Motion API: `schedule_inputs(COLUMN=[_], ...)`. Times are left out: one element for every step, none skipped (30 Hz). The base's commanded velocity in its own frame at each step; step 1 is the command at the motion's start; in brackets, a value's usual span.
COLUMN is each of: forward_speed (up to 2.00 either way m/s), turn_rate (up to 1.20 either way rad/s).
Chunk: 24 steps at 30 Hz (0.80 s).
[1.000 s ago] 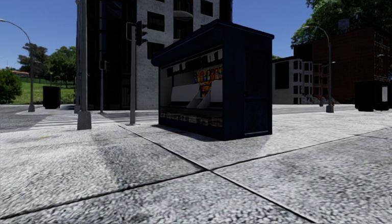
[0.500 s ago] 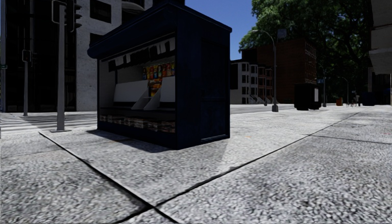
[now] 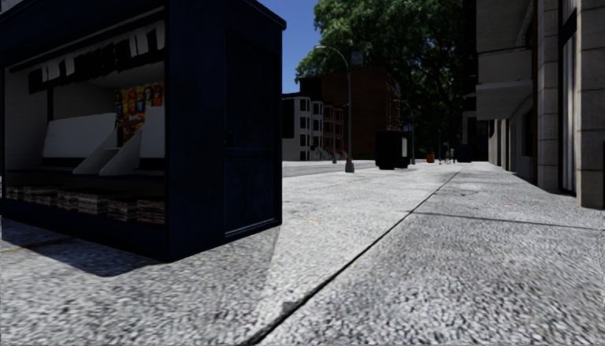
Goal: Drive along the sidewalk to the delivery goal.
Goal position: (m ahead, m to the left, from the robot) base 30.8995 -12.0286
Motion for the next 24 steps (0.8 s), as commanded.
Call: schedule_inputs(forward_speed=[1.52, 1.52, 1.52, 2.0, 2.0, 2.0, 2.0, 2.0, 2.0, 2.0, 2.0, 2.0, 2.0, 2.0, 2.0, 2.0, 2.0, 2.0, 2.0, 2.0, 2.0, 2.0, 2.0, 2.0], turn_rate=[-0.58, -0.58, -0.58, -0.58, -0.58, -0.58, -0.58, -0.58, -0.58, -0.58, -0.58, -0.58, -0.58, -0.58, -0.58, -0.58, -0.58, -0.58, -0.58, -0.58, -0.58, -0.58, -0.58, -0.5])
